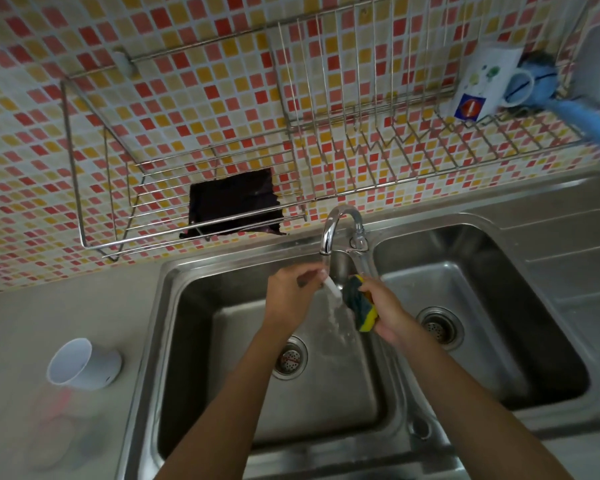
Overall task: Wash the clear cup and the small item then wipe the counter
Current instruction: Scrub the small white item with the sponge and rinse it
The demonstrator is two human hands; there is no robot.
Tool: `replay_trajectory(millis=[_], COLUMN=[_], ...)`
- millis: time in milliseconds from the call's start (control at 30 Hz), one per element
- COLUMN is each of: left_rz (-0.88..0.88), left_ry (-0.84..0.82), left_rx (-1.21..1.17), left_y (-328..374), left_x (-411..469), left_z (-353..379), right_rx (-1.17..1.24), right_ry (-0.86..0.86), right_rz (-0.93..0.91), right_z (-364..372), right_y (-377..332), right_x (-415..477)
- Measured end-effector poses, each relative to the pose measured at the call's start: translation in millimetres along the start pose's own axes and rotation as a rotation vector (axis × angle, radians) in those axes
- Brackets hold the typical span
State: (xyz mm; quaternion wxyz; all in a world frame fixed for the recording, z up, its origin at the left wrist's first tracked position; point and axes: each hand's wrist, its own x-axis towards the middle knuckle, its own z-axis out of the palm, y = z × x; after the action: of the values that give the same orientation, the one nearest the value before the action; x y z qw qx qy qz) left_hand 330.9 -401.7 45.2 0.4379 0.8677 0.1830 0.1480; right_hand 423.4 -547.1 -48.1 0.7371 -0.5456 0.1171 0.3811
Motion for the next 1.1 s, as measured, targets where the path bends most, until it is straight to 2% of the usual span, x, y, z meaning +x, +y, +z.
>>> replay_trajectory(millis=[233, 400, 600, 833, 1000, 1100], left_rz=[-0.102, -0.184, -0.271, -0.305, -0.319, -0.316], left_ry=[0.094, 0.172, 0.197, 0.207, 0.207, 0.22], left_rx=[0.074, 0.099, 0.128, 0.111, 0.106, 0.098], left_y=[-30.2, -60.1, -86.0, -94.8, -95.7, -97.8], left_x=[-14.1, -35.4, -57.6, -73.5, -75.0, -74.1], left_z=[-33.0, -57.6, -71.2, -71.6, -71.9, -74.7], right_rx=[-0.27, -0.253, -0.359, -0.448, -0.601, -0.591], right_ry=[-0.131, -0.156, -0.131, 0.08, 0.024, 0.046], right_rz=[-0.117, -0.128, -0.128, -0.169, -0.162, -0.218], right_z=[39.4, 53.0, 50.1, 42.2, 37.4, 33.6], right_y=[0.4, 4.5, 8.1, -7.0, -21.6, -41.9], right_x=[1.0, -2.0, -2.2, 25.3, 45.7, 45.1])
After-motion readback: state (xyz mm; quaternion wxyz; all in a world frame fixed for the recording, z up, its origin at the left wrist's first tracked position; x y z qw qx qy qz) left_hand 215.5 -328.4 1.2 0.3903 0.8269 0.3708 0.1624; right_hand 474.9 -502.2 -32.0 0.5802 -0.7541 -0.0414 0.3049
